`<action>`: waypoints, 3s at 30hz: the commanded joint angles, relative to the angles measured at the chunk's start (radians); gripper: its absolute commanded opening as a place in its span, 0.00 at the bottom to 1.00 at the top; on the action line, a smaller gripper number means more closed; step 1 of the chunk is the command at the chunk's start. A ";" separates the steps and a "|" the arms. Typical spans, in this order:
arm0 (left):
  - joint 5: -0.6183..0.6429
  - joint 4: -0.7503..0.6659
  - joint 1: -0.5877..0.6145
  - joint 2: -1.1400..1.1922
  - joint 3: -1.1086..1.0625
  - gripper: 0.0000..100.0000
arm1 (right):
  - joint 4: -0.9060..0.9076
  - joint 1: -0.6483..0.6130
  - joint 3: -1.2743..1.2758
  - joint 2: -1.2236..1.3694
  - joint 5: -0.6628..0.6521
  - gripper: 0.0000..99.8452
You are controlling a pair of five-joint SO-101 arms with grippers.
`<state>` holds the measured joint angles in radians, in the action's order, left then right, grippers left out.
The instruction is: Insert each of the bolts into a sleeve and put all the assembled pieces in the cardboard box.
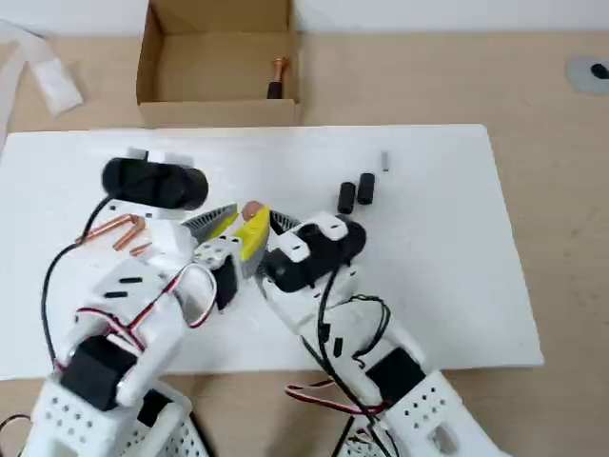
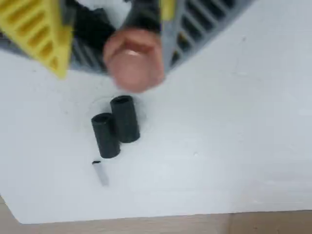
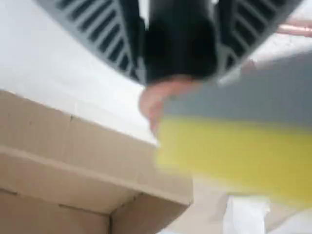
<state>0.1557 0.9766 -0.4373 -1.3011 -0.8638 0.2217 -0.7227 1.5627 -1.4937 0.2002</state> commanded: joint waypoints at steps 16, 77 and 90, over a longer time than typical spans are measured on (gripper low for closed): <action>-0.256 0.249 0.473 0.001 0.229 0.00 | -0.009 0.214 -1.202 1.218 0.003 0.01; -1.344 0.034 0.792 0.590 0.064 0.12 | 1.565 0.380 -3.231 2.287 -0.028 0.23; -1.361 -0.124 0.829 1.017 0.241 0.12 | 1.565 0.443 -3.226 2.250 -0.029 0.23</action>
<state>-1.2006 0.8692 0.3682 -0.3529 -0.7150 1.7668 -0.2961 -1.6210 0.8339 0.1634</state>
